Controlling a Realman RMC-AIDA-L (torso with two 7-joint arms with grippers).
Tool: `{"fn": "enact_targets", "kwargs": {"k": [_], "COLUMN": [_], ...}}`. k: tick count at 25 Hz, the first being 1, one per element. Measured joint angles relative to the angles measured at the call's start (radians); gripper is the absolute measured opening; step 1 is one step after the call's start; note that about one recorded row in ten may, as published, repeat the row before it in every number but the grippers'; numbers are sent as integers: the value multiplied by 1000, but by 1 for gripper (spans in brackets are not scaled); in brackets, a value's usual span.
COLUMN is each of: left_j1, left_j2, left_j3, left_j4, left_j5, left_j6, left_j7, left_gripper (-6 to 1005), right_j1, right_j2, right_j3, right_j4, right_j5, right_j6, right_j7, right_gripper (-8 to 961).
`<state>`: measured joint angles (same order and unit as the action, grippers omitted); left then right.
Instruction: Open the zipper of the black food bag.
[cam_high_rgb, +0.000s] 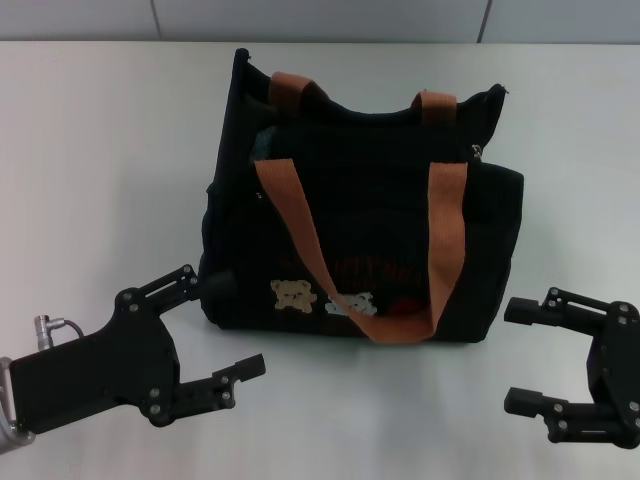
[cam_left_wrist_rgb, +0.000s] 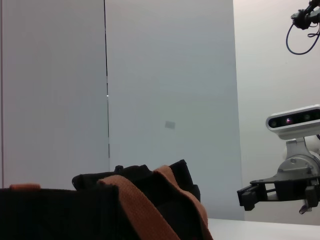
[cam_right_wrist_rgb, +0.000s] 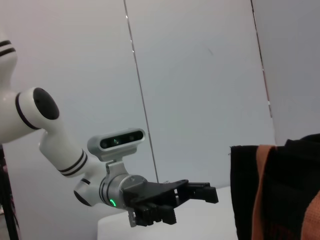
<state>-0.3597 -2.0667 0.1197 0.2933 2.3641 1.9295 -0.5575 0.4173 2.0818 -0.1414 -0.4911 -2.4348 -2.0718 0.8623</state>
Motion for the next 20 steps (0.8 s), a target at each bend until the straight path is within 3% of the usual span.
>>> {"fn": "enact_targets", "kwargs": {"k": [20], "left_j1": [-7], "left_j2": [-5], "left_j3": [-3], "left_j4": [-19], "left_j5": [-8], "left_j6": [-20], "left_j7": [17], "left_gripper": [815], "right_j1": [8], "right_j2": [1], "right_j3": [6], "right_j4": [39], "right_j5": [35], "right_j6": [50], "right_j7": [-12], "right_gripper": [827]}}
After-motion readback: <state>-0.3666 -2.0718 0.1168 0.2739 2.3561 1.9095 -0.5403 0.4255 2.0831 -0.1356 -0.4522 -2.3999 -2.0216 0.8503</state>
